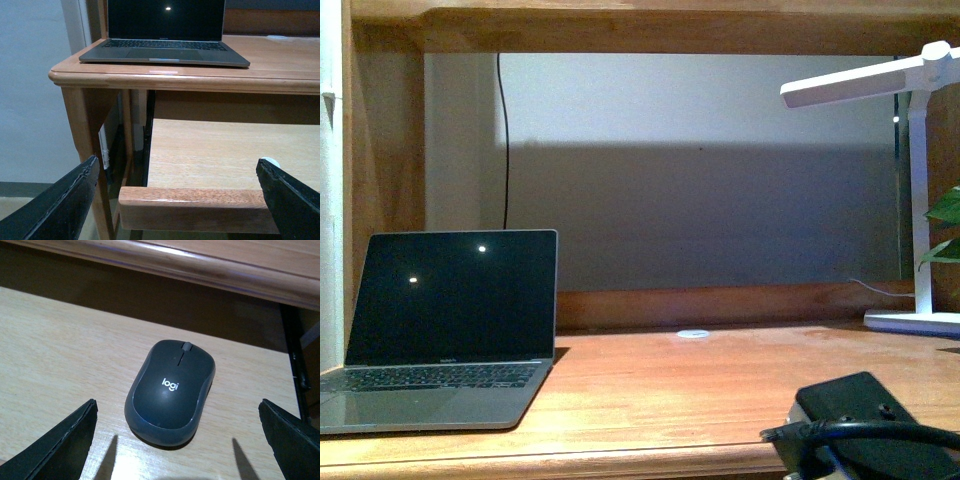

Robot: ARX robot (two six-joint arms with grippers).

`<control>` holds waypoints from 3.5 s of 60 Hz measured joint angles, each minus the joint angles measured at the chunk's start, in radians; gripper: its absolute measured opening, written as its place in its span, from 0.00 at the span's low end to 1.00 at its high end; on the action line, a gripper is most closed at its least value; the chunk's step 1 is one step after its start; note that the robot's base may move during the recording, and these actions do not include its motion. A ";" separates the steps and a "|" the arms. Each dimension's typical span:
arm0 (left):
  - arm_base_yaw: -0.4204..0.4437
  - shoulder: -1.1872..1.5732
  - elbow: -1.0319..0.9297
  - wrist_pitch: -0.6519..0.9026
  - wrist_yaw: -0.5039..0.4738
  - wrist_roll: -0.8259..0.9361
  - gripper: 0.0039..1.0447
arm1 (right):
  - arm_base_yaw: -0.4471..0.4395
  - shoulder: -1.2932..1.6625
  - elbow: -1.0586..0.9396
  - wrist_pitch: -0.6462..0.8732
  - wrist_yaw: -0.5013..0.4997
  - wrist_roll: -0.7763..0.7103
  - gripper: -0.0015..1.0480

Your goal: Place mouse

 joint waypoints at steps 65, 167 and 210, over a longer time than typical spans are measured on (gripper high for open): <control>0.000 0.000 0.000 0.000 0.000 0.000 0.93 | -0.043 0.309 0.159 0.051 0.101 0.052 0.79; 0.000 0.000 0.000 0.000 0.000 0.000 0.93 | 0.070 0.808 1.211 -0.349 0.238 0.069 0.53; 0.000 0.000 0.000 0.000 0.000 0.000 0.93 | -0.030 0.394 0.760 -0.113 -0.172 0.117 0.93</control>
